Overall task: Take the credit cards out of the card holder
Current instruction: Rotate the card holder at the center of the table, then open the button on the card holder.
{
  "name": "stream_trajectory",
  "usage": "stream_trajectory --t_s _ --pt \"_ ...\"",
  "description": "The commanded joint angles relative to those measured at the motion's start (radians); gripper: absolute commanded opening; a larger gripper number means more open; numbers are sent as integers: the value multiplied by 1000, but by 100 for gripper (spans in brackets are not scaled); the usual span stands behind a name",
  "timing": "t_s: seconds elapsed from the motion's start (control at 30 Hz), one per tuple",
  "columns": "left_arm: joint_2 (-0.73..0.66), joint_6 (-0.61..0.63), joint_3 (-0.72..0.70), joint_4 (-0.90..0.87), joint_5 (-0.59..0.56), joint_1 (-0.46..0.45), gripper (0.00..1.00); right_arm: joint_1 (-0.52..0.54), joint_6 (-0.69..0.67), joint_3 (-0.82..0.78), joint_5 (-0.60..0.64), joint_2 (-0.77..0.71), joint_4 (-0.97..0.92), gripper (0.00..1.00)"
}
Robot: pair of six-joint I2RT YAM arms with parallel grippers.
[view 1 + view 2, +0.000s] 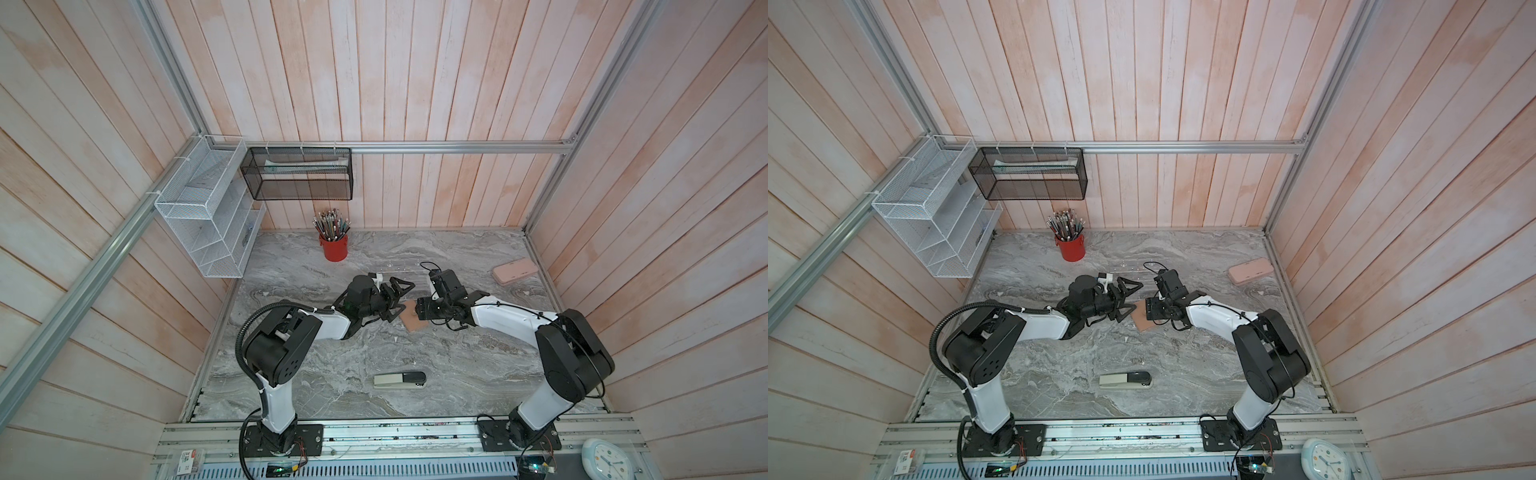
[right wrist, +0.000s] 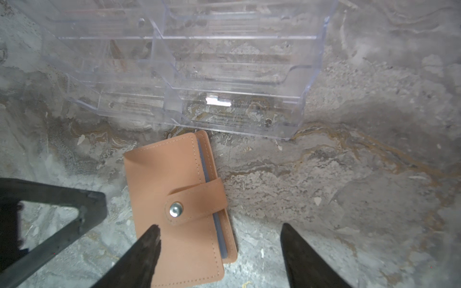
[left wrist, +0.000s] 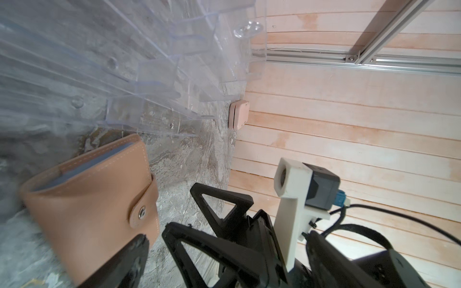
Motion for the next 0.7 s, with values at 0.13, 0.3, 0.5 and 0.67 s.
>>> stream_trajectory --t_s 0.13,0.3,0.5,0.67 --pt "34 -96 -49 94 -61 0 100 4 -7 29 -57 41 30 75" --pt "71 -134 -58 118 -69 -3 100 22 6 25 -58 54 47 74" --pt "76 -136 -65 102 -92 -1 100 38 21 35 -29 77 50 72" --pt "97 -156 -66 104 -95 -1 100 44 43 32 9 82 56 70"
